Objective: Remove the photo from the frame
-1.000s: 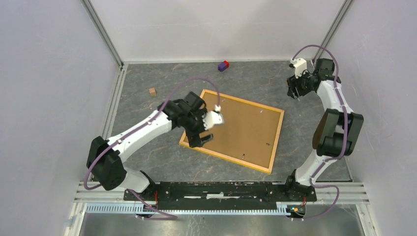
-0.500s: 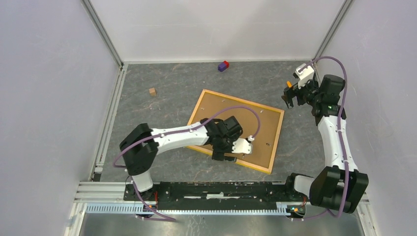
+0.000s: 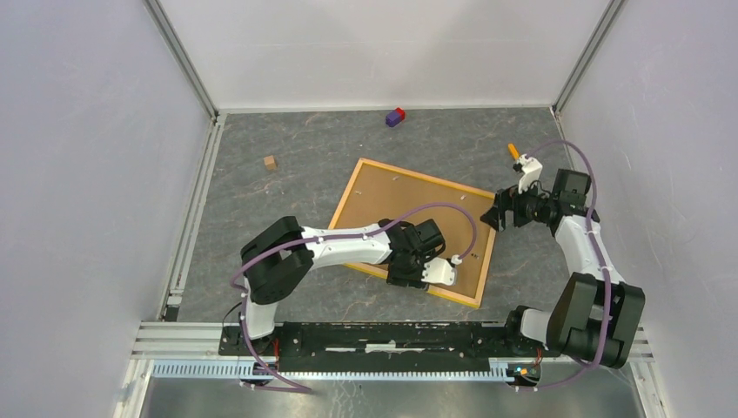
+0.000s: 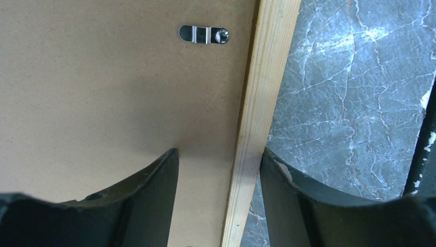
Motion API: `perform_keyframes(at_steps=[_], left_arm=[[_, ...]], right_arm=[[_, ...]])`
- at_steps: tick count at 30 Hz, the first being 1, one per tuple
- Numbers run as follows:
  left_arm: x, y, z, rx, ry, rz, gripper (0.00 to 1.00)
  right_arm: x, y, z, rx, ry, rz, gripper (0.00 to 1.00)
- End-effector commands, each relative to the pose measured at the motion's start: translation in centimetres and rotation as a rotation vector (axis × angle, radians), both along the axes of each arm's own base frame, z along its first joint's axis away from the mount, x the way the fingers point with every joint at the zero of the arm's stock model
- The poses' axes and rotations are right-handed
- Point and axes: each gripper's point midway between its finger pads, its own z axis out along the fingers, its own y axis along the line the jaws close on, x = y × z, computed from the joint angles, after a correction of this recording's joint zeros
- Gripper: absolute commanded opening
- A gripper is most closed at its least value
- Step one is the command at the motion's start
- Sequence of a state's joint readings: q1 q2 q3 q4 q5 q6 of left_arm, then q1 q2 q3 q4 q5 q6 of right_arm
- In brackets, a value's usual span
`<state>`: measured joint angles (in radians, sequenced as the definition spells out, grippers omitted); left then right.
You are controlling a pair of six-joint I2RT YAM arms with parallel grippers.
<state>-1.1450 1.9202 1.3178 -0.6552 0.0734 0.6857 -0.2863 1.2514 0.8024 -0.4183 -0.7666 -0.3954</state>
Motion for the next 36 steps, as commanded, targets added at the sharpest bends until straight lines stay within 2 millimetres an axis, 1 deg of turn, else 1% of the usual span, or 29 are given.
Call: perform_keyframes(at_steps=[1, 3, 5, 7, 8, 9, 10, 12, 14, 17, 20, 23, 28, 32, 36], left_arm=[[-0.4, -0.7, -0.7, -0.024, 0.026, 0.018, 0.61], [-0.7, -0.6, -1.0, -0.022, 0.039, 0.027, 0.56], [-1.1, -0.5, -1.2, -0.019, 0.059, 0.038, 0.49], [-1.5, -0.4, -1.1, -0.013, 0.090, 0.049, 0.40], [-1.6, -0.5, -0.8, -0.017, 0.099, 0.056, 0.32], [-1.6, -0.6, -0.5, -0.024, 0.106, 0.068, 0.17], [-1.6, -0.6, 0.0, -0.032, 0.115, 0.077, 0.09], [-1.3, -0.8, 1.2, -0.065, 0.126, 0.101, 0.02], [-0.6, -1.0, 2.3, -0.107, 0.136, 0.131, 0.02], [1.0, -1.0, 3.9, -0.160, 0.134, 0.181, 0.02], [2.8, -0.9, 5.8, -0.224, 0.149, 0.237, 0.02], [3.8, -0.9, 7.7, -0.278, 0.165, 0.259, 0.02], [4.6, -0.8, 10.1, -0.331, 0.121, 0.239, 0.02], [4.8, -0.8, 11.1, -0.355, 0.111, 0.232, 0.02], [4.8, -0.8, 11.4, -0.368, 0.099, 0.220, 0.02]], right_arm=[[-1.5, 1.7, -0.2, 0.119, 0.017, 0.004, 0.98], [-1.8, 1.9, -1.0, 0.150, 0.046, -0.031, 0.98], [-2.0, 1.9, -1.9, 0.185, 0.087, -0.072, 0.98], [-2.2, 1.9, -2.5, 0.220, 0.118, -0.100, 0.98], [-2.2, 1.9, -2.7, 0.237, 0.129, -0.111, 0.98], [-2.1, 1.8, -2.8, 0.256, 0.138, -0.125, 0.98], [-2.1, 1.7, -2.9, 0.273, 0.148, -0.138, 0.98], [-2.1, 1.4, -3.0, 0.312, 0.161, -0.168, 0.98], [-2.3, 1.2, -3.2, 0.358, 0.177, -0.184, 0.98], [-2.6, 1.4, -3.4, 0.425, 0.207, -0.183, 0.98], [-3.3, 2.0, -3.8, 0.478, 0.259, -0.175, 0.97], [-4.0, 2.6, -4.6, 0.514, 0.305, -0.168, 0.96], [-5.6, 3.7, -6.5, 0.549, 0.384, -0.162, 0.95], [-6.9, 6.0, -6.8, 0.623, 0.456, -0.097, 0.94], [-7.4, 8.0, -6.9, 0.679, 0.515, -0.047, 0.91]])
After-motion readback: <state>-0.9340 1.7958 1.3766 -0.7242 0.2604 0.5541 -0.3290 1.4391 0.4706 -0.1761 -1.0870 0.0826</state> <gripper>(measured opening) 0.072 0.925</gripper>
